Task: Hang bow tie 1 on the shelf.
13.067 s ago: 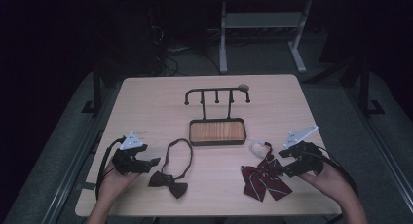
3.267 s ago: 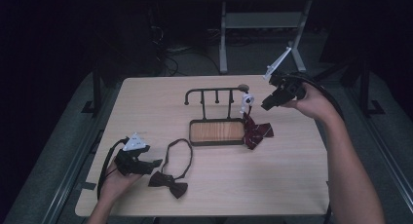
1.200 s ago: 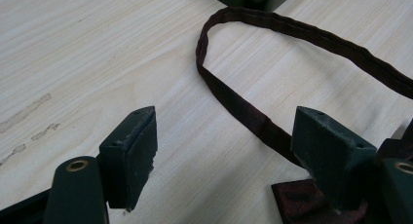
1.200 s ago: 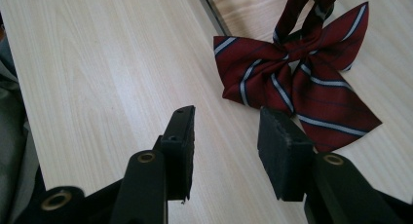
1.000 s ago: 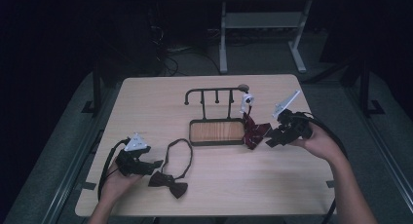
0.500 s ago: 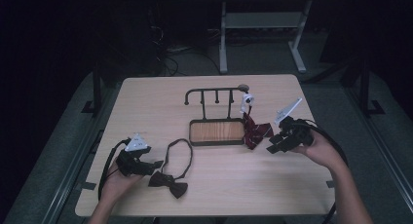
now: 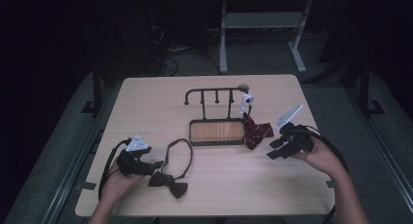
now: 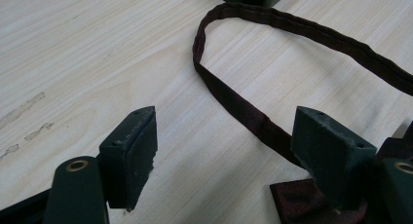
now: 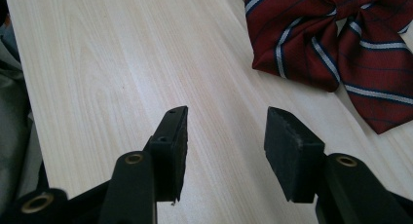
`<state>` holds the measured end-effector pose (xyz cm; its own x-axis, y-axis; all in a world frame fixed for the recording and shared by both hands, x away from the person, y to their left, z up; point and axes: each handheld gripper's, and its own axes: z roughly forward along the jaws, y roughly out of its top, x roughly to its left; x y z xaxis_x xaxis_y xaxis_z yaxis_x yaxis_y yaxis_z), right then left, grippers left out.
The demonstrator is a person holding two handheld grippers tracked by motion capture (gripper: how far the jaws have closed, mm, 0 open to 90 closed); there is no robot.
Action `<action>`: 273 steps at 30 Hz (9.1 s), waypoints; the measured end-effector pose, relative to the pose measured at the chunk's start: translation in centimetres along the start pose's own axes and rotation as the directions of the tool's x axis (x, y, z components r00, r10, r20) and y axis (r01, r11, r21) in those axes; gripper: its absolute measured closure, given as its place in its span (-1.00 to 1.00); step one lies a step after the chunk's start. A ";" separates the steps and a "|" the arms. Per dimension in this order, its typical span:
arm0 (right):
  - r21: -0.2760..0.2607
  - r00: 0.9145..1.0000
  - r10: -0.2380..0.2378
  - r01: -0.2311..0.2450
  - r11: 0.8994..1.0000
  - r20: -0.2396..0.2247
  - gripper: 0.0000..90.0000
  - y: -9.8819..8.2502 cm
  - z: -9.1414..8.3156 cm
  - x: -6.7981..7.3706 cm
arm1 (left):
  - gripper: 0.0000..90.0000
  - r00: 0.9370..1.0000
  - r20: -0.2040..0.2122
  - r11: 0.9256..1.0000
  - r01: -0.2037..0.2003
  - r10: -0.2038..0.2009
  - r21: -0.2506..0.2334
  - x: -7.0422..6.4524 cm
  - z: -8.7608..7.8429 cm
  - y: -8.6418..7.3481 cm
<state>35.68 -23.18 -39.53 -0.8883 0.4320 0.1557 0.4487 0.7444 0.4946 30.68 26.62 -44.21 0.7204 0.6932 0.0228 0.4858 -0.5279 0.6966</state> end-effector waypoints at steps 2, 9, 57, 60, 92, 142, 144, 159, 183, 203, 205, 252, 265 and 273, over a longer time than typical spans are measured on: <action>-0.007 1.000 -0.001 0.001 1.000 0.000 0.11 -0.2 0.1 0.1 | -0.44 1.000 0.000 1.000 0.001 -0.001 -0.001 0.0 0.0 0.0; -0.017 1.000 0.001 -0.001 1.000 0.006 0.06 -0.7 0.2 0.6 | -0.44 1.000 0.004 1.000 0.010 -0.010 0.007 0.1 0.0 0.0; -0.070 0.999 0.034 -0.032 0.997 0.030 -0.12 -3.1 1.9 3.0 | 0.08 0.998 0.051 0.998 -0.047 0.044 0.049 -0.2 0.1 3.6; -0.073 0.999 0.045 -0.043 0.996 0.023 -0.12 -3.2 1.9 3.1 | 0.13 0.997 0.055 0.996 -0.056 0.052 0.067 0.3 0.5 4.2; -0.112 0.998 0.038 -0.033 0.993 0.040 -0.14 -3.6 1.1 3.3 | 0.62 0.996 0.072 0.955 -0.065 0.046 0.288 2.5 6.3 6.9; -0.169 0.999 0.048 -0.044 0.985 0.019 -0.09 -4.3 0.7 3.0 | 0.99 0.964 0.145 0.936 -0.252 0.221 0.245 -0.1 -0.2 10.3; -0.170 0.999 0.047 -0.044 0.984 0.017 -0.09 -4.3 0.7 3.0 | 0.99 0.963 0.150 0.935 -0.254 0.222 0.249 -0.2 -0.3 10.4; -0.196 0.998 0.064 -0.060 0.979 0.009 -0.09 -4.4 0.3 2.7 | 1.00 0.943 0.217 0.919 -0.302 0.251 0.253 -0.1 -1.7 11.8; -0.197 0.998 0.070 -0.069 0.978 0.002 -0.09 -4.6 0.3 2.5 | 1.00 0.933 0.244 0.916 -0.322 0.265 0.237 0.2 -3.3 13.1; -0.215 0.998 0.058 -0.056 0.975 0.004 -0.09 -4.4 -0.1 2.9 | 1.00 0.925 0.265 0.919 -0.331 0.271 0.216 0.6 -5.2 15.1; -0.212 0.998 0.058 -0.055 0.976 0.007 -0.09 -4.4 -0.2 2.9 | 1.00 0.925 0.266 0.920 -0.330 0.272 0.210 0.6 -5.4 15.4; -0.212 0.999 0.040 -0.038 0.977 0.004 -0.09 -4.2 -0.2 3.2 | 1.00 0.916 0.287 0.923 -0.338 0.279 0.182 1.3 -7.2 21.0; -0.218 0.999 0.034 -0.034 0.975 -0.003 -0.09 -4.4 -0.2 3.0 | 1.00 0.919 0.283 0.923 -0.334 0.274 0.191 2.0 -6.7 21.9; -0.221 0.999 0.038 -0.037 0.975 0.000 -0.09 -4.6 -0.5 2.9 | 1.00 0.925 0.272 0.924 -0.325 0.267 0.199 2.5 -6.5 22.7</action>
<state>30.96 -25.57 -40.91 -0.8707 0.4599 0.1744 0.4486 0.5971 0.6650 40.30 19.57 -23.62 0.9303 0.3665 0.0116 0.3134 -0.8112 0.4938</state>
